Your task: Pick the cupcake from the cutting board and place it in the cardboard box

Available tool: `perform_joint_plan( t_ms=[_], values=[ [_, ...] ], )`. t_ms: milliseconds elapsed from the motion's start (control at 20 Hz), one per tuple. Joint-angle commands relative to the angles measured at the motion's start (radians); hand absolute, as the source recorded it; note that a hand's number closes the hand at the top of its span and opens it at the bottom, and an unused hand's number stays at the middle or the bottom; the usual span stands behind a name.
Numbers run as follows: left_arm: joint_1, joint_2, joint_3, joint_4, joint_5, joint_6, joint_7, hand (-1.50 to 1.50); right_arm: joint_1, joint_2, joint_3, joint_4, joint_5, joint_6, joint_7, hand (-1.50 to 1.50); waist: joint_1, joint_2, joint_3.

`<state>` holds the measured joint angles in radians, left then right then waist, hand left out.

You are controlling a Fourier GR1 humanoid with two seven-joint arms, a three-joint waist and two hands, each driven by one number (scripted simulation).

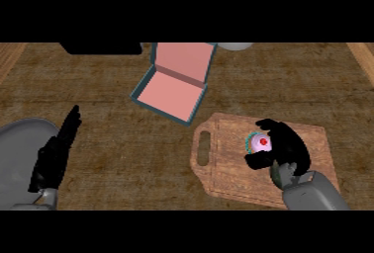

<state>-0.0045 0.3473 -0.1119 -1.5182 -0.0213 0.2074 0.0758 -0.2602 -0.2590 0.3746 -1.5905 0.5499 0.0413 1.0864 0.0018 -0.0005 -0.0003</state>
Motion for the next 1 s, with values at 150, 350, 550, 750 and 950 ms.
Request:
perform_joint_plan(
  t_ms=[150, 350, 550, 750, 950],
  values=[
    [0.073, -0.021, 0.006, -0.003, -0.017, -0.013, -0.066, 0.00, -0.035, -0.028, 0.021, 0.010, 0.199, 0.007, 0.082, 1.50, 0.004, -0.002, 0.000],
    [-0.008, -0.016, 0.036, -0.001, -0.026, -0.024, 0.025, 0.00, -0.091, -0.008, -0.006, 0.047, 0.263, 0.039, 0.058, 1.50, 0.002, 0.000, 0.000],
    [-0.026, -0.018, 0.018, -0.019, -0.035, -0.037, 0.035, 0.00, -0.144, -0.124, -0.023, 0.146, 0.189, 0.078, -0.289, 1.50, 0.021, 0.008, 0.002],
    [-0.047, -0.025, -0.002, -0.027, -0.030, -0.053, 0.014, 0.00, -0.228, -0.262, 0.060, 0.151, 0.161, 0.184, -0.614, 1.50, 0.090, 0.035, 0.006],
    [-0.042, -0.030, -0.004, 0.000, -0.040, -0.052, -0.015, 0.00, -0.318, -0.359, -0.023, 0.296, 0.114, 0.137, -0.927, 1.50, 0.079, 0.034, 0.005]
  ],
)
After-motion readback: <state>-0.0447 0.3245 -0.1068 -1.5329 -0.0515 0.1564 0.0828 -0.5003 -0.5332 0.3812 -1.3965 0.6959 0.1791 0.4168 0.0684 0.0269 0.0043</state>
